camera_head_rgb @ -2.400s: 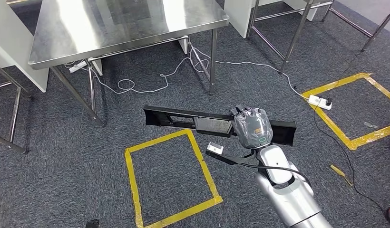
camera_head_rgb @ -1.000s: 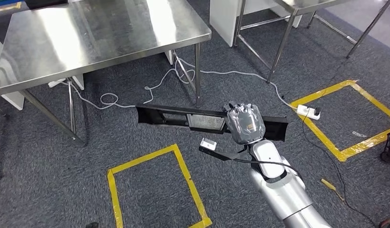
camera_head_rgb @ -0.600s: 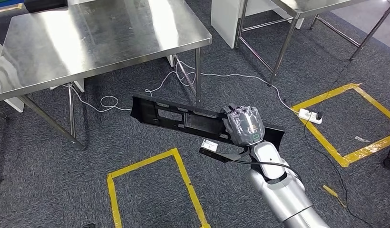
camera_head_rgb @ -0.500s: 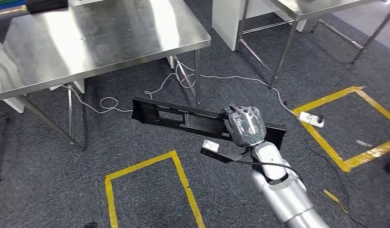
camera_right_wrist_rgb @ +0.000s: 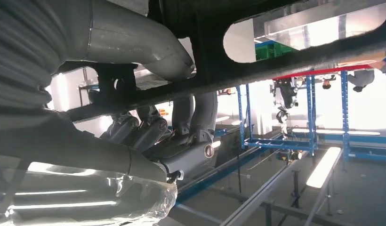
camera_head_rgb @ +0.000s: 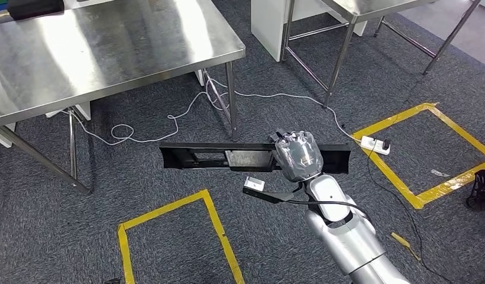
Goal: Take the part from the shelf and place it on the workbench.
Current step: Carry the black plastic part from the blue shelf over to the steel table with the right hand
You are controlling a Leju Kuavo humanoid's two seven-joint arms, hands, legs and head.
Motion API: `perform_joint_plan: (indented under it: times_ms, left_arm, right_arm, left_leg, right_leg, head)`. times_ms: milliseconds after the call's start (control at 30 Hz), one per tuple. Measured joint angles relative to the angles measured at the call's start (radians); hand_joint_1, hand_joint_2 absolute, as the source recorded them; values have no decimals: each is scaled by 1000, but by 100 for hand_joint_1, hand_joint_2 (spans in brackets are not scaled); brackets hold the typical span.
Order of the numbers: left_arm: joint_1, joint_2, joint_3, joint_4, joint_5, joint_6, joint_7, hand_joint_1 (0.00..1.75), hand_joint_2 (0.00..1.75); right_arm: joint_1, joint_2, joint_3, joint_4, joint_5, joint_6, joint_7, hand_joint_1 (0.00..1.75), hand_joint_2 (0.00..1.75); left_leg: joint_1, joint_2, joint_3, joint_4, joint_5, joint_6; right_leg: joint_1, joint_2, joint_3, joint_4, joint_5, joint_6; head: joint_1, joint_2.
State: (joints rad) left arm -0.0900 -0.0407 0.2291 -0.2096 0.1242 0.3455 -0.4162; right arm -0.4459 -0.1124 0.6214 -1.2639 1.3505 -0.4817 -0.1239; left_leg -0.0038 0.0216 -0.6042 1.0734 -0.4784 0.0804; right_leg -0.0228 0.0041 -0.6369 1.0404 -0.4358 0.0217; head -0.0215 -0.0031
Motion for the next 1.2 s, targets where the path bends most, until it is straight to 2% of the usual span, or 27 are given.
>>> perform_joint_plan:
  times_ms: [67,133,167,200,267,300,333,367,433,467,500,567,633,667,700,767,800,833,867,933,967,1000,1033,1133,1167,1200]
  left_arm:
    - [-1,1,2,0,0,0,0,0,175]
    - [0,1,4,0,0,1,0,0,175]
    - [-1,0,4,0,-1,1,0,0,175]
    - [-1,-2,4,0,-2,1,1,0,175]
    - [-2,-5,4,0,-3,1,2,0,175]
    - [-1,-6,4,0,-4,1,2,0,175]
    - [-1,-8,5,0,-4,1,3,0,175]
    - [-1,-9,5,0,-4,1,3,0,175]
    - [0,-11,6,0,-6,1,3,0,175]
    - [-1,-12,6,0,-7,1,4,0,175]
    - [-1,-12,7,0,-7,1,4,0,175]
    - [0,-12,8,0,-8,1,5,0,175]
    - [1,-10,8,0,-8,1,6,0,175]
    - [1,-10,8,0,-8,1,6,0,175]
    - [1,-10,8,0,-8,1,7,0,175]
    - [1,-10,8,0,-9,1,7,0,175]
    - [2,-10,8,0,-9,1,8,0,175]
    - [2,-10,8,0,-9,1,8,0,175]
    - [3,-10,8,0,-9,1,9,0,175]
    - [3,-9,9,0,-9,2,10,0,175]
    - [2,-9,9,0,-9,2,10,0,175]
    - [1,-10,9,0,-9,2,10,0,175]
    - [1,-10,9,0,-8,2,10,0,175]
    - [0,-10,10,0,-8,3,12,0,175]
    - [0,-11,11,0,-7,3,12,0,175]
    - [-1,-12,11,0,-7,4,13,0,175]
  right_arm:
    - [0,0,0,-1,1,0,1,175,175]
    - [0,0,0,-3,3,1,5,175,175]
    - [-1,-1,0,-4,5,2,7,175,175]
    - [-2,-3,0,-4,6,4,9,175,175]
    - [0,-6,0,-4,10,9,11,175,175]
    - [4,-7,0,-4,10,12,12,175,175]
    - [7,-9,0,-4,11,13,13,175,175]
    - [9,-10,0,-4,12,14,14,175,175]
    - [10,-11,0,-5,15,14,15,175,175]
    - [9,-11,0,-5,16,14,15,175,175]
    - [9,-10,0,-6,18,15,16,175,175]
    - [8,-8,0,-7,21,16,17,175,175]
    - [8,-7,0,-8,24,18,18,175,175]
    - [7,-6,0,-9,25,18,18,175,175]
    - [7,-5,0,-11,26,19,18,175,175]
    - [7,-4,0,-12,27,20,18,175,175]
    - [7,-4,0,-12,27,20,18,175,175]
    - [8,-4,0,-12,27,21,18,175,175]
    - [8,-3,0,-12,27,22,18,175,175]
    - [8,-2,0,-12,27,23,18,175,175]
    - [7,-1,0,-12,27,23,18,175,175]
    - [7,0,0,-12,27,24,18,175,175]
    - [6,0,0,-13,27,24,18,175,175]
    - [5,0,0,-13,27,28,18,175,175]
    - [4,0,0,-13,27,29,18,175,175]
    - [4,-1,0,-13,27,29,18,175,175]
  left_leg:
    - [-9,2,5,-18,3,7]
    - [-6,-5,23,-52,22,10]
    - [-5,-8,31,-69,33,11]
    - [-3,-12,38,-82,42,9]
    - [-7,-20,37,-85,47,7]
    - [-8,-25,35,-84,47,5]
    - [-9,-30,33,-84,48,4]
    - [-10,-36,33,-83,48,2]
    - [-10,-46,31,-77,45,-6]
    - [-13,-49,28,-70,41,-11]
    - [-15,-52,25,-65,38,-17]
    - [-17,-55,18,-58,35,-27]
    - [-14,-52,14,-49,28,-38]
    - [-11,-47,5,-28,14,-46]
    - [-6,-41,-14,13,-10,-55]
    - [7,-31,-76,136,-69,-73]
    - [14,-28,-106,190,-86,-80]
    - [20,-26,-124,214,-86,-85]
    - [26,-24,-121,199,-64,-89]
    - [34,-13,-65,76,11,-93]
    - [33,-5,-33,12,38,-95]
    - [30,0,-12,-32,52,-92]
    - [25,1,-4,-51,53,-88]
    - [17,-12,0,-65,55,-60]
    - [16,-17,4,-72,61,-49]
    - [15,-20,8,-79,66,-39]
  right_leg:
    - [-1,-7,6,-10,3,5]
    - [1,-12,4,-7,2,10]
    - [3,-11,-5,13,-9,9]
    - [4,-10,-25,57,-30,5]
    - [3,-7,-82,180,-84,-1]
    - [3,-7,-106,229,-100,1]
    - [3,-7,-113,245,-102,8]
    - [3,-7,-100,222,-89,16]
    - [2,-3,-28,86,-41,30]
    - [1,-1,6,24,-22,29]
    - [1,1,27,-15,-12,23]
    - [1,0,36,-31,-7,6]
    - [-6,-2,38,-35,-3,-5]
    - [-10,-4,41,-38,-2,-11]
    - [-14,-6,43,-40,-2,-15]
    - [-15,-9,45,-40,-4,-20]
    - [-16,-11,45,-40,-5,-21]
    - [-17,-12,45,-39,-5,-21]
    - [-18,-14,46,-39,-6,-20]
    - [-23,-16,51,-40,-9,-15]
    - [-21,-18,53,-40,-10,-10]
    - [-20,-20,55,-41,-11,-4]
    - [-18,-22,56,-43,-12,2]
    - [-16,-29,59,-52,-12,25]
    - [-14,-28,51,-38,-21,27]
    - [-12,-25,33,-1,-40,22]
  head:
    - [-1,0]
    - [1,0]
    - [3,0]
    - [6,0]
    - [7,0]
    - [7,0]
    - [7,0]
    - [8,0]
    - [8,0]
    - [7,0]
    - [6,0]
    - [5,0]
    - [5,0]
    - [3,0]
    - [1,0]
    - [-2,0]
    - [-2,0]
    - [-2,0]
    - [-3,0]
    - [-3,0]
    - [-3,0]
    - [-3,0]
    - [-3,0]
    - [-1,0]
    - [1,0]
    - [3,0]
